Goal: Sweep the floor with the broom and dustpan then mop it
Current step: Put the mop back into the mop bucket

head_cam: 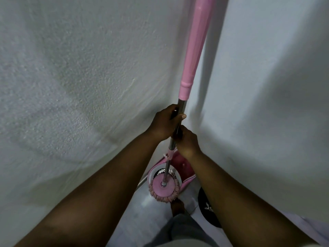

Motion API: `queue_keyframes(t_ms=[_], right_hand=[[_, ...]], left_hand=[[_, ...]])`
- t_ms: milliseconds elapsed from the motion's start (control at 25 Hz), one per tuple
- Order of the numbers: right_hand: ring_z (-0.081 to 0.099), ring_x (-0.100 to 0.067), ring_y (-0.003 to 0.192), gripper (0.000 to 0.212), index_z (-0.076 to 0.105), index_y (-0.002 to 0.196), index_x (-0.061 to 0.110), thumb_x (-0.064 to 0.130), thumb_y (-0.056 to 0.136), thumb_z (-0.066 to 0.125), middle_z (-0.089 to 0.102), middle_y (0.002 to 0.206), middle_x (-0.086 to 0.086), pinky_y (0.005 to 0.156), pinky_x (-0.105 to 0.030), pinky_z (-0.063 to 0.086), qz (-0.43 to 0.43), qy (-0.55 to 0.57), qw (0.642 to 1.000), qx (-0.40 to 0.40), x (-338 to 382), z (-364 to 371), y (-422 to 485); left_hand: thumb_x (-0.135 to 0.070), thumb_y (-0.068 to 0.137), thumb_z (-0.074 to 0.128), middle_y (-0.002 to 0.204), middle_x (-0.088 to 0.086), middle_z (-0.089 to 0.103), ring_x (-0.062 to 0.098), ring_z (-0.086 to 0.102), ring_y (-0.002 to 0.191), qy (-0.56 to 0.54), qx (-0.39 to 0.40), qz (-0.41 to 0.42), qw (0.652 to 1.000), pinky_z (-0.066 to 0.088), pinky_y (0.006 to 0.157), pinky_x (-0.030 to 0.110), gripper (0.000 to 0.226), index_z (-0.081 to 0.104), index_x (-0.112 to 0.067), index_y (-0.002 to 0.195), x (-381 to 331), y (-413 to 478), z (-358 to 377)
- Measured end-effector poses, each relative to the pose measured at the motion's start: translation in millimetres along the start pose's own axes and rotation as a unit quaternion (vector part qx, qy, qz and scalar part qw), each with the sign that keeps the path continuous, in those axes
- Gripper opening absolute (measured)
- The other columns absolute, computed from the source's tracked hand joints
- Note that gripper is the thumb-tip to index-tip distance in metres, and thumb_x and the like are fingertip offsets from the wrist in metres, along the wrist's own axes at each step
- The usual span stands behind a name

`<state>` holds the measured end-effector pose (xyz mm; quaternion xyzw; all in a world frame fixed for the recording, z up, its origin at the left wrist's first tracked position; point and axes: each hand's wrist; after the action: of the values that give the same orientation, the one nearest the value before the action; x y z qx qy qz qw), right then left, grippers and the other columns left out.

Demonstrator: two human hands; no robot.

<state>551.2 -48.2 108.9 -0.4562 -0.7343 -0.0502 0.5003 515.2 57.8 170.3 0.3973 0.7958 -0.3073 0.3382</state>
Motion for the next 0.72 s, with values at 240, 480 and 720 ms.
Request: queue_keyframes(t_ms=[240,480,720], right_hand=[[0.067,-0.026,0.101,0.03,0.059,0.12,0.012,0.03,0.096,0.055,0.071,0.111,-0.008,0.081,-0.023,0.045,-0.005,-0.021,1.0,-0.002,-8.8,0.1,-2.3],[0.059,-0.024,0.118,0.046,0.053,0.135,0.014,0.036,0.095,0.057,0.062,0.132,-0.009,0.091,-0.022,0.038,0.026,-0.009,0.998,-0.048,-17.2,0.2,-36.2],[0.061,-0.017,0.112,0.04,0.059,0.129,0.018,0.037,0.094,0.058,0.067,0.125,-0.005,0.087,-0.015,0.035,0.049,0.011,0.988,-0.146,-34.9,-18.6,-108.5]], left_hand=[[-0.035,0.098,0.053,0.093,-0.009,0.064,0.006,0.059,0.082,-0.02,-0.009,-0.008,1.0,0.039,0.066,0.014,0.019,0.058,-0.023,0.112,-0.1,-1.7,6.0],[-0.044,0.095,0.056,0.134,-0.002,0.058,0.012,0.056,0.115,-0.048,0.014,-0.062,0.997,0.041,0.09,0.023,0.049,0.049,-0.022,0.138,22.4,-23.0,1.5],[-0.047,0.094,0.056,0.13,-0.007,0.056,0.006,0.052,0.108,-0.087,0.046,-0.084,0.992,0.038,0.082,0.017,0.048,0.047,-0.029,0.138,54.8,-92.5,6.5]])
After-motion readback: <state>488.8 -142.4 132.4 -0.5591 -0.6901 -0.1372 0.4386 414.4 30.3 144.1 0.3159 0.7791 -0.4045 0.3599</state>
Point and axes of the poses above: each hand's wrist, its own y-axis towards the middle knuckle, its own z-axis out of the palm, x = y × z
